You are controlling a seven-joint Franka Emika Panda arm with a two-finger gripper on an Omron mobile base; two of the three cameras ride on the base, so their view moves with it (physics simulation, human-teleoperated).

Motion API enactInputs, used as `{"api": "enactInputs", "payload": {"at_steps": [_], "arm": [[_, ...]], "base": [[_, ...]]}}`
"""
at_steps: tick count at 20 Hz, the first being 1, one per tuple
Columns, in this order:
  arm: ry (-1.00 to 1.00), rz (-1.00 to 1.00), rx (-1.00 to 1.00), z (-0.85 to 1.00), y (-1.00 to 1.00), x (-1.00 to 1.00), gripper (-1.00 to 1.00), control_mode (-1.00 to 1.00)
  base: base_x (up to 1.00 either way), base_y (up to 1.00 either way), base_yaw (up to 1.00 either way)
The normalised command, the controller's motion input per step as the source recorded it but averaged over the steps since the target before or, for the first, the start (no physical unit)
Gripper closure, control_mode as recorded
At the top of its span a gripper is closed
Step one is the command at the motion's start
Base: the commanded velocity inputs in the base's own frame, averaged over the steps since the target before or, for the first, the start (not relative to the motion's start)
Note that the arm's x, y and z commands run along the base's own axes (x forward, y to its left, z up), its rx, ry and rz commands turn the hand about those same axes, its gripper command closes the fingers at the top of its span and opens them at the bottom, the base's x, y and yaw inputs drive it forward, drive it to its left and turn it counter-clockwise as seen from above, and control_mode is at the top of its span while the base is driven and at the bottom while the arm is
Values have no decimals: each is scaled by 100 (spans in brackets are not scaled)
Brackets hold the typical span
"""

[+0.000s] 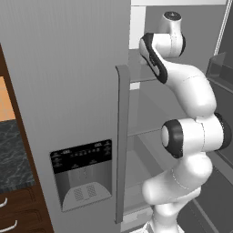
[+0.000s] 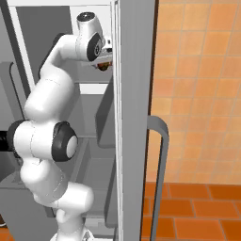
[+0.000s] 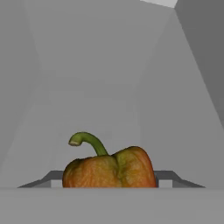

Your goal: Place one bell pepper and one fish in each tupperware on the nearby counter, to pack two identical lunches.

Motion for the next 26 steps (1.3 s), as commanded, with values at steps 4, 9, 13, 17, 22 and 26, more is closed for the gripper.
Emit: {"api": "enactInputs", "payload": {"at_steps": [4,9,13,17,22,26], "arm": [[-27,-11,0,-2,12,-100,100,-100],[-6,-14,1,0,3,-100,100,-100],[6,-14,2,0,3,-100,100,-100],[18,-8,1,-19,22,-100,100,-100],[29,-1,1,-66,30,-100,100,-100],[32,0,8,-87,0,-100,100,-100]], "base": [[0,0,0],[0,0,0],[0,0,0],[0,0,0],[0,0,0],[0,0,0]]}}
